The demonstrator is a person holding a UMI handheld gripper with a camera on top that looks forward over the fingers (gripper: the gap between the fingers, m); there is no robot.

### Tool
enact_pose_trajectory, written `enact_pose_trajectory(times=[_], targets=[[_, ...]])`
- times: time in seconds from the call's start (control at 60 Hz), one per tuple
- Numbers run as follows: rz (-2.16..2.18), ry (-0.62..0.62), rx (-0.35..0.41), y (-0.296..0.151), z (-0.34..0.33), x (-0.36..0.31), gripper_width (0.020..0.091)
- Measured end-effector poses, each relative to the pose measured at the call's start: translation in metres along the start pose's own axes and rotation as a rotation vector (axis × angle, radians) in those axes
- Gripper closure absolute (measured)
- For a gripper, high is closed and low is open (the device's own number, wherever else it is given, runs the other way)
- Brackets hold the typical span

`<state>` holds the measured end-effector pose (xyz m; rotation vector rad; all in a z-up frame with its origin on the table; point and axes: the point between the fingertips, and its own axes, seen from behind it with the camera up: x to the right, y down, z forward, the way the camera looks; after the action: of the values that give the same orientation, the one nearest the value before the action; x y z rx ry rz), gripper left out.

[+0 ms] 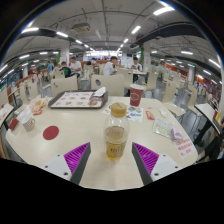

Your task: Pour water

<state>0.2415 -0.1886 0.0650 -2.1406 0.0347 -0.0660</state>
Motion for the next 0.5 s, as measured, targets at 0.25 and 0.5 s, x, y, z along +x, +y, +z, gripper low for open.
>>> enact_pose_trajectory(times=[0.25, 0.5], targets=[[0.039, 0.031, 0.076, -0.007, 0.066, 0.008, 0.0544], [0.005, 0.081, 0.123, -0.015, 0.071, 0.005, 0.0735]])
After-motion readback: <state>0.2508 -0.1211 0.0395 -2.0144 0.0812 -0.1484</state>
